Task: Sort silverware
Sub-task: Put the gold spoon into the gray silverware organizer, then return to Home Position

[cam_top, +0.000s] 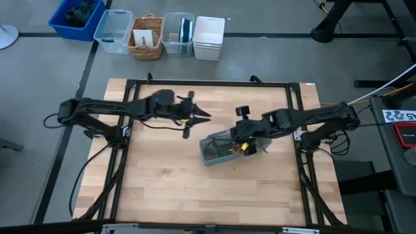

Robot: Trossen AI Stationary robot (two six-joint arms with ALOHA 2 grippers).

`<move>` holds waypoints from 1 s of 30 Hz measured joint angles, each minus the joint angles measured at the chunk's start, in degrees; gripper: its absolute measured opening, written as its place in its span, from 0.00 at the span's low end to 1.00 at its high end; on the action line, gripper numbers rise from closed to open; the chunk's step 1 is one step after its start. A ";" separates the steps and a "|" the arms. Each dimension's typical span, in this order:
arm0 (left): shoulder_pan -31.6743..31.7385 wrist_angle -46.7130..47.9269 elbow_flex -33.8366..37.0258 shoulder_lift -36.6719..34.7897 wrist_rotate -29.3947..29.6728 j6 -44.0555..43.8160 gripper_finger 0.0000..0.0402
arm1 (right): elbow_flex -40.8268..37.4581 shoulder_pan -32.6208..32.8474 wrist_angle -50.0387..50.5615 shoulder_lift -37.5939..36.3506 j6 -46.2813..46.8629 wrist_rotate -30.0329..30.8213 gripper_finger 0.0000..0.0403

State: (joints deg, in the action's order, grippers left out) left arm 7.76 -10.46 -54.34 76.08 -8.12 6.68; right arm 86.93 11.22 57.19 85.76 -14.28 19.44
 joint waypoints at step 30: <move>-1.56 0.23 44.99 -68.45 9.03 -5.17 0.16 | -3.94 0.00 1.02 -22.76 12.40 4.53 0.13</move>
State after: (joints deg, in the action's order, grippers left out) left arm 6.20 -10.23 -9.35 7.62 0.91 1.51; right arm 82.99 11.22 58.21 62.99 -1.88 23.97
